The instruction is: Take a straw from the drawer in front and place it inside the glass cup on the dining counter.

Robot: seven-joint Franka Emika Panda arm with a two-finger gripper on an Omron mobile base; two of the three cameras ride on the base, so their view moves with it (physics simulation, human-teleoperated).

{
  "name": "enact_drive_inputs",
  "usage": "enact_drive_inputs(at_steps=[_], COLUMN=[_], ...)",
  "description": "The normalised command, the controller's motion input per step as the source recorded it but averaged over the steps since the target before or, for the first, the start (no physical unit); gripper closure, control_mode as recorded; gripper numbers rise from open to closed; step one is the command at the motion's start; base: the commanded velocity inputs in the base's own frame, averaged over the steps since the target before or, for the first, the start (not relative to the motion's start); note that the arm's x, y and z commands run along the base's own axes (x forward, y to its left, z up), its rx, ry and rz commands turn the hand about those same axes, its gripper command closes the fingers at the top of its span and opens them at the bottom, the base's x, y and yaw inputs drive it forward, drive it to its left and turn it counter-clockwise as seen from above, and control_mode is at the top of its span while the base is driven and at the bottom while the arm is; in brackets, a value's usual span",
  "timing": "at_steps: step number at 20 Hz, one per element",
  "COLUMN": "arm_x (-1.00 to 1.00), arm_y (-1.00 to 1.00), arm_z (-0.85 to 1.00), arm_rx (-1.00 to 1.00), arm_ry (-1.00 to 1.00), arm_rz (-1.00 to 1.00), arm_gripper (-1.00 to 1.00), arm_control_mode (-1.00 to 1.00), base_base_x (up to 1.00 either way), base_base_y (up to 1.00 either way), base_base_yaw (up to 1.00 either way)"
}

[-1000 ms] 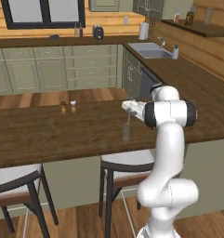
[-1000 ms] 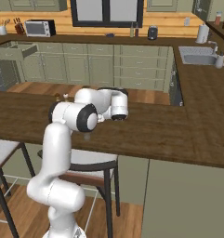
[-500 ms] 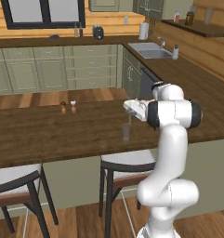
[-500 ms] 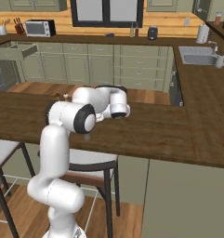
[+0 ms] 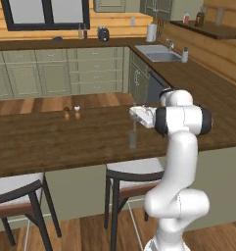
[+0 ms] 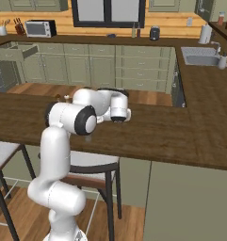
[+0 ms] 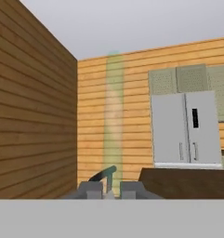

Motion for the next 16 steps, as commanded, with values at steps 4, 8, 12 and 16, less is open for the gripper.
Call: enact_drive_inputs(at_steps=[4, 8, 12, 16], arm_x=[0.35, 0.17, 0.18, 0.28], arm_y=[0.00, 0.00, 0.00, 0.00], arm_z=[-0.25, -0.32, -0.27, -0.16], arm_rx=[0.00, 0.00, 0.00, 0.00], arm_ry=[0.04, 0.02, 0.00, 0.00], arm_rz=[0.00, 0.00, 0.00, 0.00], arm_gripper=[1.00, 1.00, 1.00, 1.00], arm_control_mode=[-1.00, -1.00, -1.00, -1.00], base_base_x=[0.00, 0.00, 0.00, 0.00], base_base_y=[0.00, 0.00, 0.00, 0.00], base_base_yaw=[0.00, 0.00, 0.00, 0.00])
